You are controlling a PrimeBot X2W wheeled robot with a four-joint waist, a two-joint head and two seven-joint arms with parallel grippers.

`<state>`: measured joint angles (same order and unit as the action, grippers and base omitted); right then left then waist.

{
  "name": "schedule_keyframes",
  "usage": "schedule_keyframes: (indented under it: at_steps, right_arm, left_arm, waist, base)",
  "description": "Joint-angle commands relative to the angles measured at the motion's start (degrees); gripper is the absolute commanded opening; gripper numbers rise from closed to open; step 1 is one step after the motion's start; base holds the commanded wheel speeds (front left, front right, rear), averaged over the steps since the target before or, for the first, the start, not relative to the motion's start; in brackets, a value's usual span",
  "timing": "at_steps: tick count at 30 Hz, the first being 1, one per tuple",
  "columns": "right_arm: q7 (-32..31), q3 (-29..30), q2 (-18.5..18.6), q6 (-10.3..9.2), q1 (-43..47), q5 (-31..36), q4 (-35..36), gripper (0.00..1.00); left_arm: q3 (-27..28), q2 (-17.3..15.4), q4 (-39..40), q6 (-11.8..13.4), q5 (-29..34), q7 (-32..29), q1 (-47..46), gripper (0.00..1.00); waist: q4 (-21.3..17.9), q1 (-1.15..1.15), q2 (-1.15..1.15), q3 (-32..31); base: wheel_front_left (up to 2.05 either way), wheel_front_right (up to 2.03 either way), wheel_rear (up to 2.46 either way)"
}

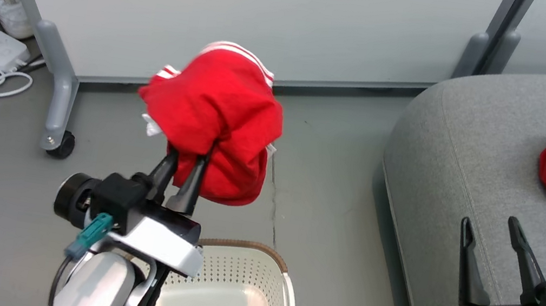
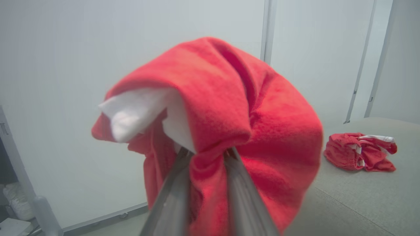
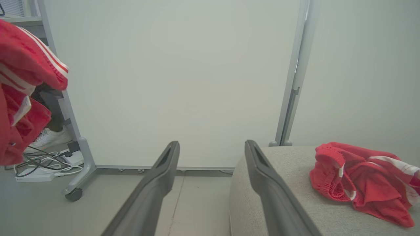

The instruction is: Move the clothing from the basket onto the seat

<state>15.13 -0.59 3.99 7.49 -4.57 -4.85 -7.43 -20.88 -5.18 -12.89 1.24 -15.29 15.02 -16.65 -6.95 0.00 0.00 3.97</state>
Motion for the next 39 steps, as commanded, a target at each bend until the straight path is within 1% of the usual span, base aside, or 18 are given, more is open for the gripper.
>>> schedule_keyframes:
  at_steps: [1, 5, 10, 14, 15, 17, 19, 22, 25, 30, 36, 39]
  right_arm:
    - [0.03, -0.07, 0.39, 0.01, 0.7, -0.05, -0.09, 1.0]
    - [0.03, -0.36, 0.51, 0.01, 1.35, -0.18, -0.33, 1.0]
    - [0.03, -0.32, 0.6, 0.01, 1.12, -0.54, -0.38, 1.0]
    - [0.03, -0.1, 0.51, 0.01, 0.95, -0.63, -0.3, 1.0]
    - [0.03, -0.1, 0.47, 0.01, 0.91, -0.65, -0.32, 1.0]
    - [0.03, -0.22, 0.4, 0.01, 0.86, -0.63, -0.38, 1.0]
    - [0.03, -0.21, 0.37, 0.01, 0.79, -0.64, -0.45, 1.0]
    - [0.03, 0.0, 0.3, 0.01, 0.76, -0.68, -0.39, 1.0]
    - [0.03, 0.13, 0.27, 0.01, 0.69, -0.7, -0.51, 1.0]
    - [0.03, 0.42, 0.06, 0.01, 1.03, -0.58, -0.4, 1.0]
    - [0.03, 0.32, -0.1, 0.01, 1.37, -0.53, -0.56, 1.0]
    - [0.03, 0.9, -0.3, 0.01, 1.06, -2.03, -0.35, 1.0]
  left_arm:
    - [1.27, 0.09, 1.53, -0.51, 0.92, 0.17, 1.01, 0.0]
    - [4.7, 1.16, 5.98, -1.8, 2.49, 0.16, 2.69, 0.0]
    - [6.99, 1.84, 10.32, -3.37, 3.85, 0.17, 3.11, 0.0]
    - [8.08, 2.15, 13.93, -3.79, 4.04, 0.17, 2.52, 0.0]
    - [8.13, 2.17, 15.16, -3.53, 3.08, 0.17, 2.15, 0.0]
    - [7.43, 2.21, 16.95, -3.1, 1.95, 0.14, 1.83, 0.0]
    - [5.96, 2.22, 18.18, -3.28, 1.36, 0.13, 1.21, 0.0]
    - [2.74, 2.21, 19.01, -4.22, 0.89, 0.13, 0.52, 0.0]
    - [-0.82, 2.17, 18.37, -5.33, -0.88, 0.13, 0.68, 0.0]
    - [-5.13, 2.19, 16.64, -6.81, -1.52, 0.13, 0.55, 0.0]
    - [-7.39, 2.19, 15.33, -7.58, -2.05, 0.14, 0.76, 0.0]
    - [-7.61, 2.19, 15.12, -7.66, -1.81, 0.14, 0.68, 0.0]
  waist:
    - [0.26, 0.0, 0.0, -0.84]
    - [0.41, 0.0, 0.0, -1.79]
    - [0.54, 0.0, 0.0, -2.15]
    - [0.76, 0.0, 0.0, -2.11]
    - [0.75, 0.0, 0.0, -2.03]
    - [0.7, 0.0, 0.0, -1.96]
    - [0.68, 0.0, 0.0, -1.88]
    - [0.58, 0.0, 0.0, -1.77]
    - [0.41, 0.0, 0.0, -1.74]
    - [0.09, 0.0, 0.0, -1.73]
    - [-0.42, 0.0, 0.0, -1.6]
    - [-0.71, 0.0, 0.0, -1.5]
  base:
    - [0.0, 0.0, 0.0]
    - [0.0, 0.0, 0.0]
    - [0.0, 0.0, 0.0]
    - [0.0, 0.0, 0.0]
    - [0.0, 0.0, 0.0]
    - [0.0, 0.0, 0.0]
    - [0.0, 0.0, 0.0]
    - [0.0, 0.0, 0.0]
    - [0.0, 0.0, 0.0]
    - [0.0, 0.0, 0.0]
    - [0.0, 0.0, 0.0]
    - [0.0, 0.0, 0.0]
